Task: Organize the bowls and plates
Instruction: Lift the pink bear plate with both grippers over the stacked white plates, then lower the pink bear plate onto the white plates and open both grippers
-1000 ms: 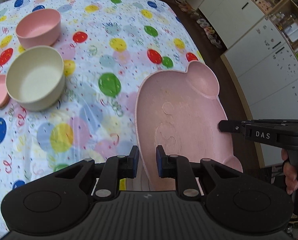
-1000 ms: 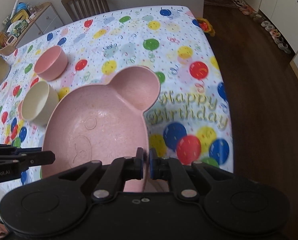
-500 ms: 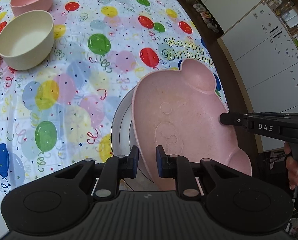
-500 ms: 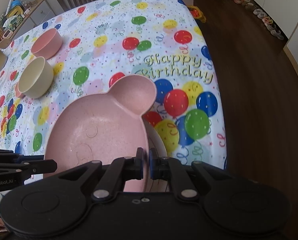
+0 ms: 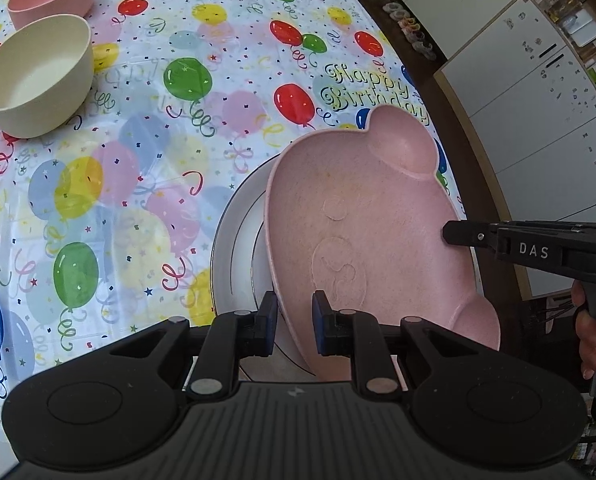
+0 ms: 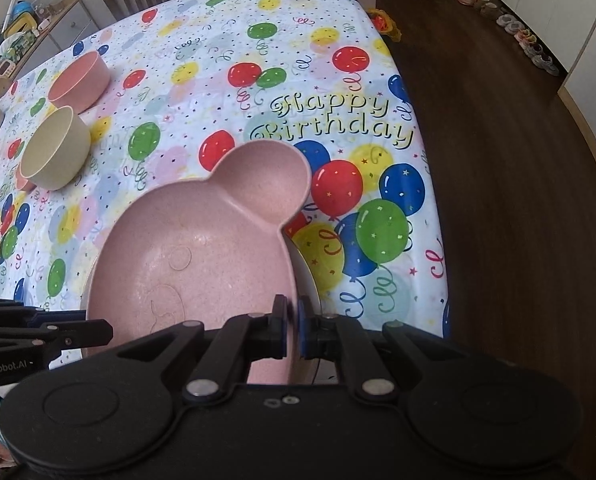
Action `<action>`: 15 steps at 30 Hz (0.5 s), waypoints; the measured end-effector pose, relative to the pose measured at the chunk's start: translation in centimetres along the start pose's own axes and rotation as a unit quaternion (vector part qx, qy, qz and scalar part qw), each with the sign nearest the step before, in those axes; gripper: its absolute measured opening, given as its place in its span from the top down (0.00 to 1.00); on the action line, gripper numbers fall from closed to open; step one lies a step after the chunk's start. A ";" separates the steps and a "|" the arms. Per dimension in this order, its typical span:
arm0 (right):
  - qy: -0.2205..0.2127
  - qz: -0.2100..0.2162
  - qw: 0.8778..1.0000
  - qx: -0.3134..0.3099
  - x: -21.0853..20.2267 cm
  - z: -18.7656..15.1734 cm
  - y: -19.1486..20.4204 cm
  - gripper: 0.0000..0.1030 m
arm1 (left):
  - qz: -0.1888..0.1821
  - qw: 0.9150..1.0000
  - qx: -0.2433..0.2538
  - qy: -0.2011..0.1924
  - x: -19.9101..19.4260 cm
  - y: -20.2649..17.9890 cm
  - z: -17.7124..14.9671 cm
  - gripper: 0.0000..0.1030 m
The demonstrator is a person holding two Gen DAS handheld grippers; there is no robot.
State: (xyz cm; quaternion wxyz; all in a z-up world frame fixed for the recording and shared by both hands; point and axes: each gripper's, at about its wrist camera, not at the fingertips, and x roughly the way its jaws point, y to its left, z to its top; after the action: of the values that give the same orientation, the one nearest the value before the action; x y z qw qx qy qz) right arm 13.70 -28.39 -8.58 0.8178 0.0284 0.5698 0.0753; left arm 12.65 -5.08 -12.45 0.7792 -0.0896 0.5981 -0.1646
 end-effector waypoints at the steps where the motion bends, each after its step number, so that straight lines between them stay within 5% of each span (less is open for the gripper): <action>1: 0.000 0.000 1.000 0.001 0.0 0.0 0.0 0.96 | 0.001 1.000 0.000 0.000 0.1 0.0 0.0 0.83; 15: 0.002 -0.008 1.000 0.000 -0.4 0.7 0.1 0.74 | -0.015 1.000 0.005 0.000 -0.2 0.3 -0.3 0.83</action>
State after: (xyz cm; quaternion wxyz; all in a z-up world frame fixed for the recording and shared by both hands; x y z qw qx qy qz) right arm 14.19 -28.35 -7.93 0.8172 0.0239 0.5718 0.0683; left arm 12.40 -4.76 -12.46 0.7770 -0.0946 0.5961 -0.1789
